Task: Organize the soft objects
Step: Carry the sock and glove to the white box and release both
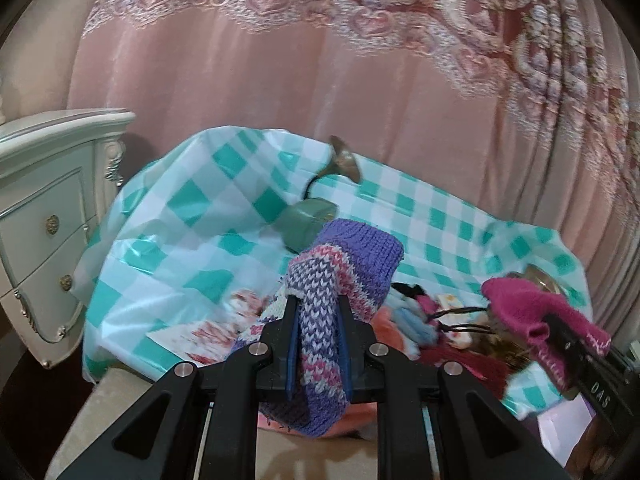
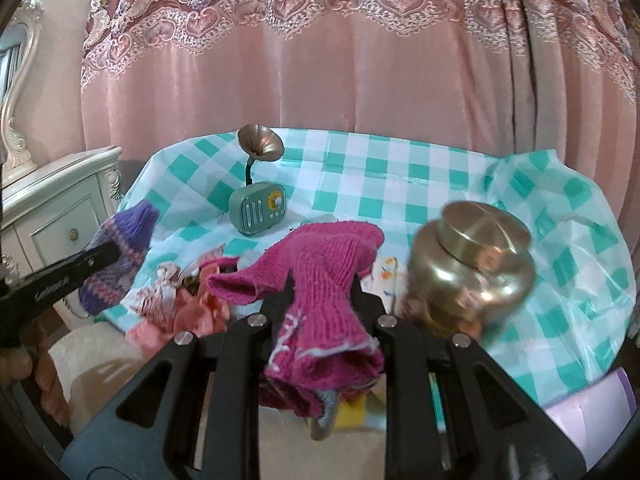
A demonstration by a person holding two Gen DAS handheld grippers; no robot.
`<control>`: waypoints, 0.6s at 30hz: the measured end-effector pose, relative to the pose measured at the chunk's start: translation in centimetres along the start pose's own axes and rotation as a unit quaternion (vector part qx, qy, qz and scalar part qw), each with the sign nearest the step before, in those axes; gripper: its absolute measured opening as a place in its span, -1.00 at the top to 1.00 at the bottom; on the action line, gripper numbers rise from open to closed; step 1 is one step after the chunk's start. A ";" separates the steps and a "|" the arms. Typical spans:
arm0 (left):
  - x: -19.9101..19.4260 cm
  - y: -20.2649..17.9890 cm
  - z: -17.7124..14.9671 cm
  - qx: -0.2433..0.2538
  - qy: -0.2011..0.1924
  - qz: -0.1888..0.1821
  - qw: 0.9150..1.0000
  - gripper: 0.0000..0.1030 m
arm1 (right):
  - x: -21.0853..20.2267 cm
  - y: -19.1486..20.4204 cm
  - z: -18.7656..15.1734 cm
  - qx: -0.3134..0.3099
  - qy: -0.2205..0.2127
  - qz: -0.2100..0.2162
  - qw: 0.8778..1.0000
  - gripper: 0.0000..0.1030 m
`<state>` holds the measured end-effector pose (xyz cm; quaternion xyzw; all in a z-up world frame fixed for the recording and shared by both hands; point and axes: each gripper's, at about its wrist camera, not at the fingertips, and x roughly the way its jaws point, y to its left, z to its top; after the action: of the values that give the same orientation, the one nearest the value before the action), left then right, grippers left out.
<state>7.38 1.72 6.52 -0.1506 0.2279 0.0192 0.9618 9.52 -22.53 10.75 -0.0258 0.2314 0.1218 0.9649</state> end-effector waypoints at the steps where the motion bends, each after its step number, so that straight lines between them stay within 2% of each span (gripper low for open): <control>1: -0.4 -0.8 -0.2 0.005 0.002 -0.007 1.000 0.67 | -0.6 -0.3 -0.3 0.001 0.001 -0.001 1.000 0.53; 9: -2.2 -6.3 -2.0 0.040 0.022 -0.065 0.997 0.67 | -4.9 -4.7 -3.7 0.026 0.026 -0.037 0.999 0.53; 13: -3.0 -9.8 -3.3 0.065 0.038 -0.101 0.992 0.67 | -7.0 -7.8 -5.4 0.046 0.038 -0.067 0.996 0.53; 18: -3.4 -14.3 -5.2 0.088 0.074 -0.155 0.981 0.67 | -9.2 -11.3 -7.1 0.064 0.051 -0.104 0.991 0.53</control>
<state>3.54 -13.35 7.61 -0.1000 0.2732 -0.1610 0.9431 1.28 -36.26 8.47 0.0063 0.2836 0.0039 0.9589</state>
